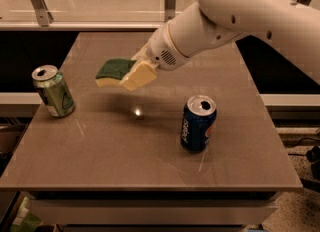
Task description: Move sponge near green can
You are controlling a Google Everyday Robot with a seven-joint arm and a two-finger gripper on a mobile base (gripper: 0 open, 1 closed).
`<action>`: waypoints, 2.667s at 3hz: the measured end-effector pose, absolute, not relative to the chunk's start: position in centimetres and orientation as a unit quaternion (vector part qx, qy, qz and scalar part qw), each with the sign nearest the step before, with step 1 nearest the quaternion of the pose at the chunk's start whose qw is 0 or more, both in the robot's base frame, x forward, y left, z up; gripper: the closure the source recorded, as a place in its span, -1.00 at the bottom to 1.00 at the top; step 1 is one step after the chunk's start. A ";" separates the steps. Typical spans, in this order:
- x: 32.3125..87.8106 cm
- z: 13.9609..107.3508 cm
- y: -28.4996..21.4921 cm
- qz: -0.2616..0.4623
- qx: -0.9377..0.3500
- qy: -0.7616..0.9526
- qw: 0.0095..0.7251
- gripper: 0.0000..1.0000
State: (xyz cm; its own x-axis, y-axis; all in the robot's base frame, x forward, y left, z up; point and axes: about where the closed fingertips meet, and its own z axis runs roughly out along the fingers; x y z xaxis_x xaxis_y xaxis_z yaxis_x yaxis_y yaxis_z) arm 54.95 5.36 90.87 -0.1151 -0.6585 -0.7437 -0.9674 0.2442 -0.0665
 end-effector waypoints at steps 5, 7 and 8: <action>57.5 84.6 11.1 0.277 -0.559 0.686 0.374 1.00; 57.6 82.6 13.1 0.285 -0.568 0.680 0.367 1.00; 57.5 81.7 14.0 0.302 -0.572 0.671 0.363 0.65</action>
Offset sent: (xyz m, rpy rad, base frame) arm 0.0061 0.0317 -0.0391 0.0822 0.0034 0.0077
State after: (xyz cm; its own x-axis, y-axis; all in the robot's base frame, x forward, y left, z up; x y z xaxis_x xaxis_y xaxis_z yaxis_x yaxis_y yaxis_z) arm 57.53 14.01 81.73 -0.0823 -0.5487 -0.8320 -0.9865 0.1634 -0.0102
